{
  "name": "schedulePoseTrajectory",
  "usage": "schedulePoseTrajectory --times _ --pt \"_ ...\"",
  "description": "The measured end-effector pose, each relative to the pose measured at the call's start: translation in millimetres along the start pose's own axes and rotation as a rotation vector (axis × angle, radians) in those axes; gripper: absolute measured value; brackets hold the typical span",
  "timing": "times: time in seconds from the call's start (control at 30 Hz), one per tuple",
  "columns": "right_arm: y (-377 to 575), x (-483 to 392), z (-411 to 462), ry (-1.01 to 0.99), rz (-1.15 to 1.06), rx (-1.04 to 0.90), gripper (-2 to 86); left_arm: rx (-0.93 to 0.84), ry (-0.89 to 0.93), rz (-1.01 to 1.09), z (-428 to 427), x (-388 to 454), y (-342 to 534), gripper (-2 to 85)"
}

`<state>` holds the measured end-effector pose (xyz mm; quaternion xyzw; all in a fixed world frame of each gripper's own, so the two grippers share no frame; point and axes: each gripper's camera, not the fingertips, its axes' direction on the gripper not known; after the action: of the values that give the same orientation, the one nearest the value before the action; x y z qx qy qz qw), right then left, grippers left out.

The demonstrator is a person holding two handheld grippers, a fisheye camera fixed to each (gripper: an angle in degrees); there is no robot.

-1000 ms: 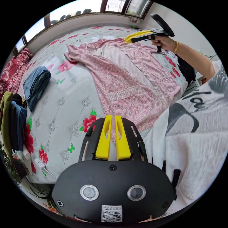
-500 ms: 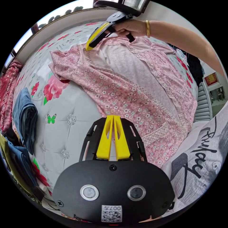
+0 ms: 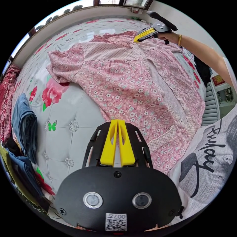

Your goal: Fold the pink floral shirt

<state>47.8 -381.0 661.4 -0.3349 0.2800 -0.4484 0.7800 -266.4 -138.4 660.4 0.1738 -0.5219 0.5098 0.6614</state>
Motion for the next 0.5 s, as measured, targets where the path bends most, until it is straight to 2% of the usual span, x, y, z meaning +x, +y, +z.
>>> schedulePoseTrajectory --times 0.1,0.2,0.37,0.5 --pt "19.1 15.4 -20.0 -0.091 0.174 0.14 0.2 0.005 -0.061 0.022 -10.9 0.7 0.3 -0.9" --pt "38.7 25.0 -26.7 -0.31 0.3 0.256 1.2 0.059 -0.098 0.067 -27.1 -4.7 -11.3 -0.8" --pt "53.5 22.7 2.6 -0.446 0.43 0.227 2.0 0.161 -0.146 0.278 -52.2 -19.8 -80.5 0.5" --pt "66.9 21.1 23.5 -0.525 0.553 0.244 1.6 0.161 -0.189 0.467 -52.9 -22.4 -159.0 6.6"
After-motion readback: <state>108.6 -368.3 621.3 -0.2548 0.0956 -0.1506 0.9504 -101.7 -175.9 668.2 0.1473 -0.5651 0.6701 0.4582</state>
